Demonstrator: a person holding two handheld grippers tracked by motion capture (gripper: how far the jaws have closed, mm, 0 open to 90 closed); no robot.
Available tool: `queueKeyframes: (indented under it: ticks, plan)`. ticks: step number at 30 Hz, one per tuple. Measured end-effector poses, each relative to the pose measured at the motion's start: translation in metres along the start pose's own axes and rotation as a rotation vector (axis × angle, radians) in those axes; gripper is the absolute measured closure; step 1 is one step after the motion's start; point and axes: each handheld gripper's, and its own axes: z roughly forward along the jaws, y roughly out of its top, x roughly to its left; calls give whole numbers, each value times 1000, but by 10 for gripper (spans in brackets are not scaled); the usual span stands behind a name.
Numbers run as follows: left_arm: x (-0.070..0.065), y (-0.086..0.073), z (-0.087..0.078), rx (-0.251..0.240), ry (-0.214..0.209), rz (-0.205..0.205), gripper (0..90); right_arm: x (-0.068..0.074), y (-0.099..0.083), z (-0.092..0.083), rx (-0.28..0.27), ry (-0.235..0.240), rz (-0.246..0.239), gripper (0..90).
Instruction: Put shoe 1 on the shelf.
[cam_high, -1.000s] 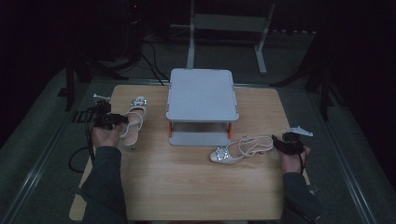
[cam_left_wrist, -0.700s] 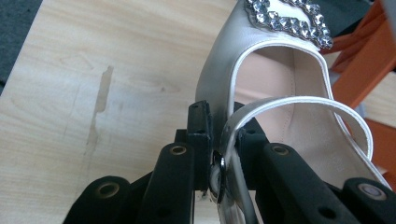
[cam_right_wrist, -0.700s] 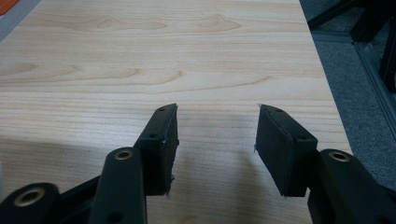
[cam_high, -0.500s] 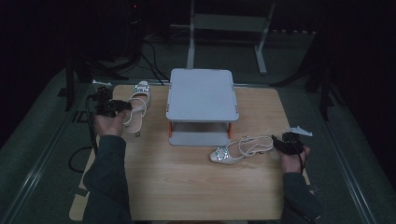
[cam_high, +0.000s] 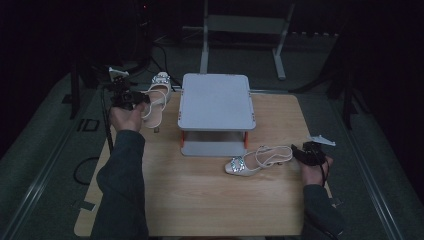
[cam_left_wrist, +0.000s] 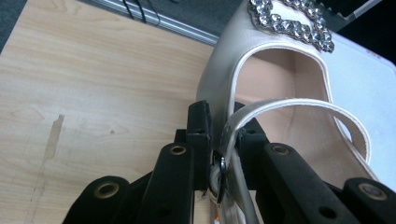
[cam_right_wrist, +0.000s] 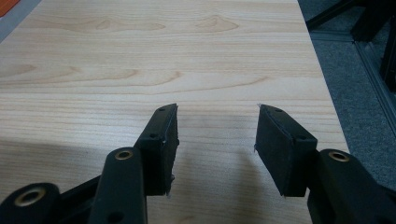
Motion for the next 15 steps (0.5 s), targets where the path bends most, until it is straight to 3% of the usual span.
queueKeyframes:
  ticks: [7,12,15]
  plan:
    - [-17,12,-1,2,7,11,805,-1,0,0,0,-1,6,486]
    - [-25,17,3,8,-24,-21,806,-1,0,0,0,-1,8,485]
    - [-33,20,7,25,6,-9,805,-1,0,0,-1,0,12,485]
